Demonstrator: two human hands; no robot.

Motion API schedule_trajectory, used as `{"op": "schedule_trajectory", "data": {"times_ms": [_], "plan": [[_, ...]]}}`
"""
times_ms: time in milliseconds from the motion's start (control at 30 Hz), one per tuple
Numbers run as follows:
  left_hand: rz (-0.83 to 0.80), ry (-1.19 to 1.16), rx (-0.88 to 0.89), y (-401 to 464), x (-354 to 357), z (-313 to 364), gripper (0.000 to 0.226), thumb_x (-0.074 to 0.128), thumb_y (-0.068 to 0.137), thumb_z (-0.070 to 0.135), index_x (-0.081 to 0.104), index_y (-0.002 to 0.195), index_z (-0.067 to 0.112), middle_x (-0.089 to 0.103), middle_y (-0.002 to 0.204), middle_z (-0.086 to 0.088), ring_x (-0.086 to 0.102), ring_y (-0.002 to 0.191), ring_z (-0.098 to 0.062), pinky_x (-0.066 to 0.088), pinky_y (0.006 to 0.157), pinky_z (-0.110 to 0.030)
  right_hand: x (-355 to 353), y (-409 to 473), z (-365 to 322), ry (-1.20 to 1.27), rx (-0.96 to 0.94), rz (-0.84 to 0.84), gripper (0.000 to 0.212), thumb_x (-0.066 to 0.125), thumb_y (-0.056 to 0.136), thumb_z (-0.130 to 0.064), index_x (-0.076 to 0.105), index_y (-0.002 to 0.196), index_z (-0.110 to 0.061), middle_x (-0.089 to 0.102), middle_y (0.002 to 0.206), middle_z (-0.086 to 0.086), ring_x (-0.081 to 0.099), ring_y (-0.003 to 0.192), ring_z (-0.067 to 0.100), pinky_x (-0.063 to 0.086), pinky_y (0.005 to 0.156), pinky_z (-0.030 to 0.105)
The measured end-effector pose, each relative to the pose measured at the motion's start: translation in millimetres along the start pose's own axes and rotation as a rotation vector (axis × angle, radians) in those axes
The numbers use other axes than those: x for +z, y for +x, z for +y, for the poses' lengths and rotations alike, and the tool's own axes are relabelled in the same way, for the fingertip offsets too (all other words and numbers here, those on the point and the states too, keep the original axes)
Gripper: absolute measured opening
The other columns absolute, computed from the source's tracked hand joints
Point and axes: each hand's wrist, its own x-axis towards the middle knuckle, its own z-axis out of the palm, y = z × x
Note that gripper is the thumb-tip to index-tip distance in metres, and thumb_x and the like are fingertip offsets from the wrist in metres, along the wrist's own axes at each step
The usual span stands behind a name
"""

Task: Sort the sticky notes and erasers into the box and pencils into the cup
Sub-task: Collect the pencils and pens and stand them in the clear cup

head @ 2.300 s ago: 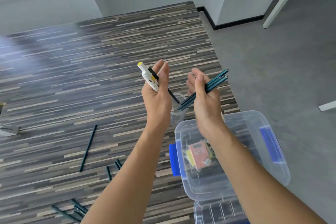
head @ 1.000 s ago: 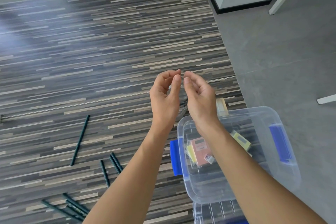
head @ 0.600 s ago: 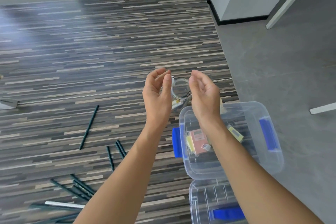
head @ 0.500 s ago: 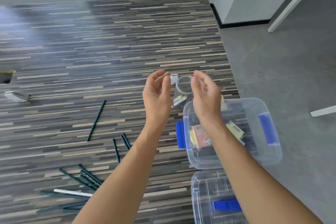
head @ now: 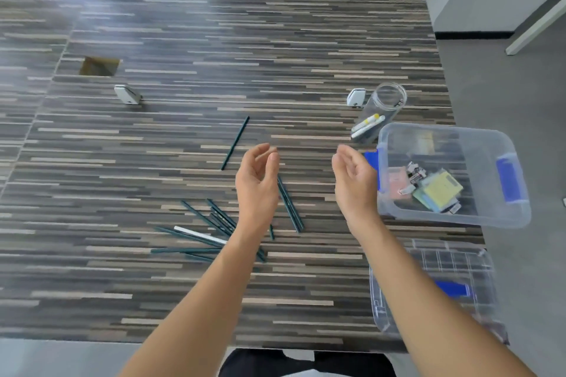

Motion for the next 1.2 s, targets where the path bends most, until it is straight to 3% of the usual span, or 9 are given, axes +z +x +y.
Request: {"op": "schedule_trajectory", "data": {"times_ms": [133, 367, 533, 667, 800, 967, 1200], "plan": [[0.050, 0.068, -0.045, -10.0, -54.2, -21.5, 0.020, 0.061, 0.097, 0.030, 0.061, 0.116, 0.023, 0.073, 0.106, 0.007, 0.067, 0.101, -0.003, 0.052, 0.083, -0.015, 27.8, -19.5, 20.4, -0.093, 0.035, -0.036, 0.036, 0.053, 0.098, -0.020, 0.054, 0.133, -0.010, 0.060, 0.131, 0.003, 0.054, 0.111, 0.000, 0.042, 0.084, 0.003], [0.114, 0.222, -0.122, -19.1, -132.1, -63.8, 0.026, 0.061, 0.097, 0.029, 0.060, 0.120, 0.017, 0.070, 0.106, 0.007, 0.066, 0.100, -0.004, 0.054, 0.090, -0.026, 66.1, -38.4, 61.2, -0.235, 0.097, -0.086, 0.033, 0.053, 0.098, -0.022, 0.056, 0.130, -0.011, 0.062, 0.127, 0.004, 0.056, 0.108, 0.005, 0.041, 0.084, 0.008], [0.079, 0.371, -0.114, -18.0, -160.6, -88.2, 0.023, 0.062, 0.097, 0.024, 0.063, 0.118, 0.015, 0.070, 0.104, 0.006, 0.065, 0.097, -0.003, 0.054, 0.084, -0.022, 84.4, -40.4, 85.9, -0.345, 0.118, -0.114, 0.033, 0.056, 0.097, -0.019, 0.056, 0.129, -0.012, 0.062, 0.126, 0.003, 0.055, 0.106, 0.004, 0.039, 0.079, 0.006], [-0.013, 0.560, -0.024, -20.7, -174.7, -104.0, 0.023, 0.064, 0.095, 0.016, 0.064, 0.117, 0.013, 0.069, 0.104, 0.005, 0.063, 0.094, -0.003, 0.051, 0.084, -0.018, 93.0, -38.8, 98.0, -0.449, 0.092, -0.122, 0.035, 0.057, 0.095, -0.017, 0.055, 0.129, -0.012, 0.062, 0.126, 0.003, 0.058, 0.112, 0.013, 0.047, 0.092, 0.025], [-0.156, 0.831, 0.081, -20.8, -196.6, -120.3, 0.024, 0.066, 0.090, 0.006, 0.066, 0.114, 0.011, 0.068, 0.104, -0.002, 0.061, 0.099, -0.021, 0.048, 0.089, -0.036, 98.1, -33.5, 108.0, -0.563, 0.034, -0.109, 0.032, 0.057, 0.095, -0.017, 0.056, 0.127, -0.013, 0.062, 0.121, 0.004, 0.058, 0.108, 0.017, 0.051, 0.094, 0.038], [-0.215, 1.159, 0.115, -14.2, -223.8, -129.7, 0.027, 0.072, 0.084, 0.012, 0.067, 0.109, 0.022, 0.066, 0.106, 0.001, 0.056, 0.103, -0.027, 0.037, 0.094, -0.042, 103.3, -20.1, 117.7, -0.645, -0.038, -0.040, 0.024, 0.058, 0.093, -0.010, 0.061, 0.117, -0.010, 0.060, 0.105, 0.007, 0.057, 0.094, 0.019, 0.052, 0.084, 0.033], [-0.329, 1.286, 0.066, 2.2, -245.7, -131.4, 0.044, 0.071, 0.083, 0.008, 0.060, 0.121, 0.027, 0.059, 0.117, 0.001, 0.049, 0.114, -0.026, 0.026, 0.108, -0.046, 111.7, -3.3, 126.1, -0.725, -0.007, -0.024, 0.020, 0.060, 0.092, -0.009, 0.063, 0.112, -0.009, 0.062, 0.104, 0.008, 0.056, 0.095, 0.022, 0.037, 0.076, 0.023]]}}
